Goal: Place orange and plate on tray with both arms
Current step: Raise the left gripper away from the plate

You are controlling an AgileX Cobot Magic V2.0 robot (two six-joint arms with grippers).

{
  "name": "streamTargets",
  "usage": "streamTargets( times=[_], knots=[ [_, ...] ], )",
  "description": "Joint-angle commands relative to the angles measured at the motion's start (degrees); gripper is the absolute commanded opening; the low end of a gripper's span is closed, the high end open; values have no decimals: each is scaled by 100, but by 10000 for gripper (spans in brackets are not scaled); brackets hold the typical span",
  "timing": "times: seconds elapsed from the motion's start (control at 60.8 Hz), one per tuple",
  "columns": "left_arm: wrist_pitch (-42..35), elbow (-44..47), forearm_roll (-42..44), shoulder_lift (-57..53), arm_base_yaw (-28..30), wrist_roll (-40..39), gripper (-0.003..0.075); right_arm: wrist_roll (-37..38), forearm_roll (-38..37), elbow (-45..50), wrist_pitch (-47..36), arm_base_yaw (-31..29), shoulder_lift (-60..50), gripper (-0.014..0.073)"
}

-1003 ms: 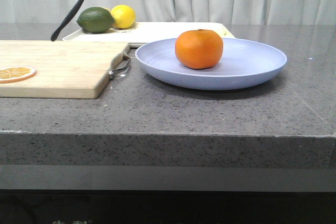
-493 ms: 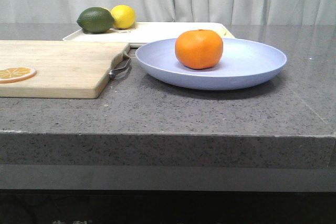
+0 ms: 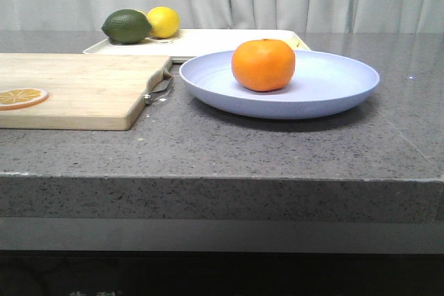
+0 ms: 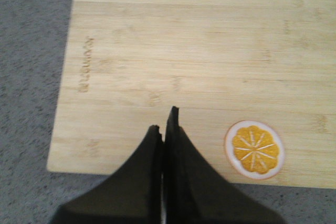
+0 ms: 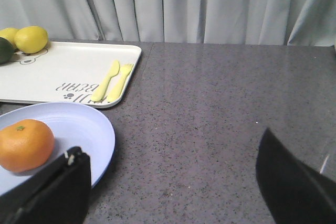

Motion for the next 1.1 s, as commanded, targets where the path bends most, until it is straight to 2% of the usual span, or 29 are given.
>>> streamTargets(
  times=[0.0,0.23,0.575,0.805,1.085],
  knots=[
    [-1000,617,-28,-773,310,-60,-18,-13,-10,-191,-399,-15,43,643],
    [-2305,2213,-44,-2740,452,-60,-18,-13,-10,-191,-399,-15,43,643],
    [-2772,3814,-44,-4923,452,-60,-18,-13,-10,-191,-400,-15,72,643],
    [-3039,4276,-44,-5455,452,-60,-18,-13,-10,-326,-323,19,739,643],
    [-3039,4315,-44,-5468,452,-60,-18,-13,328,-1544,320,529,2849,642]
  ],
)
